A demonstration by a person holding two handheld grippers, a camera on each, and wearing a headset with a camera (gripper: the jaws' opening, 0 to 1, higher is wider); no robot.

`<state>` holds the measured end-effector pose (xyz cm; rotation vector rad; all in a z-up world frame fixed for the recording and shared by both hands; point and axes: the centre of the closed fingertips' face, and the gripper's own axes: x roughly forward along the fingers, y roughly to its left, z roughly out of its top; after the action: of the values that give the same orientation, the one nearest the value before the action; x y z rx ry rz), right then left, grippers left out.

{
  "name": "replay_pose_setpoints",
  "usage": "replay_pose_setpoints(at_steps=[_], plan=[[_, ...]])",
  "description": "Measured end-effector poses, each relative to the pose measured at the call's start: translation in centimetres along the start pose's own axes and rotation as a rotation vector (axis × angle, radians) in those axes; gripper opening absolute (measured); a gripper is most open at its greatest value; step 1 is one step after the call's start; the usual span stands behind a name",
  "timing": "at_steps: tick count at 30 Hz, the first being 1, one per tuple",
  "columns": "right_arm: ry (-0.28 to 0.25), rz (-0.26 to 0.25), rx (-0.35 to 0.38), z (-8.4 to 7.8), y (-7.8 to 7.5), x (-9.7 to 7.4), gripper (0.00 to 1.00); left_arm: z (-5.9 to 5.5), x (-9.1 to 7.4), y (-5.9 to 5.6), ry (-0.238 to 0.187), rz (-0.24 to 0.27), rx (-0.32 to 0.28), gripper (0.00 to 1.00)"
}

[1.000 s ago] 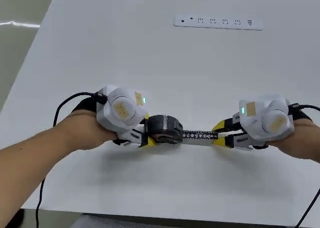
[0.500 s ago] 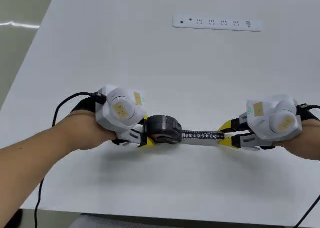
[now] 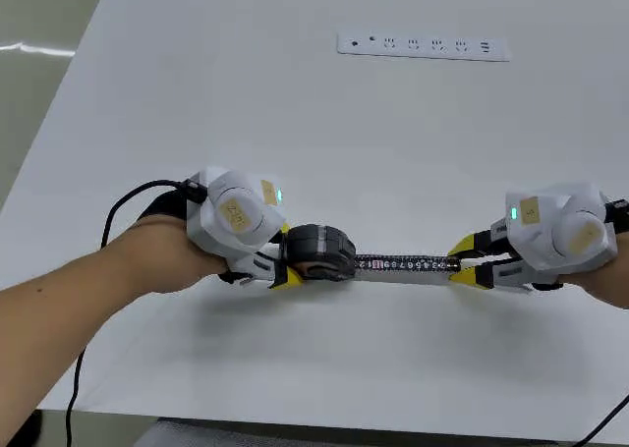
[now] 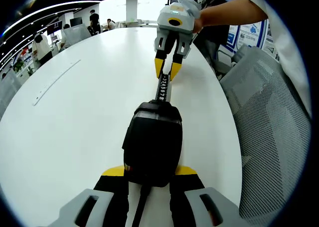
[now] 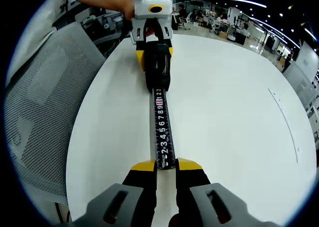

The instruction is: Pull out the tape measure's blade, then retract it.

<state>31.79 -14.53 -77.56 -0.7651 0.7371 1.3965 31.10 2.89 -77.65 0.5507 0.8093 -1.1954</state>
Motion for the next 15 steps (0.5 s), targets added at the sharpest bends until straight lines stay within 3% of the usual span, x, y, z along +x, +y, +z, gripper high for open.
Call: replay_pose_setpoints(at_steps=[15], plan=[[0.006, -0.016, 0.037, -1.7, -0.1, -0.5, 0.08, 0.0, 0.1, -0.1, -0.004, -0.002, 0.003, 0.28]])
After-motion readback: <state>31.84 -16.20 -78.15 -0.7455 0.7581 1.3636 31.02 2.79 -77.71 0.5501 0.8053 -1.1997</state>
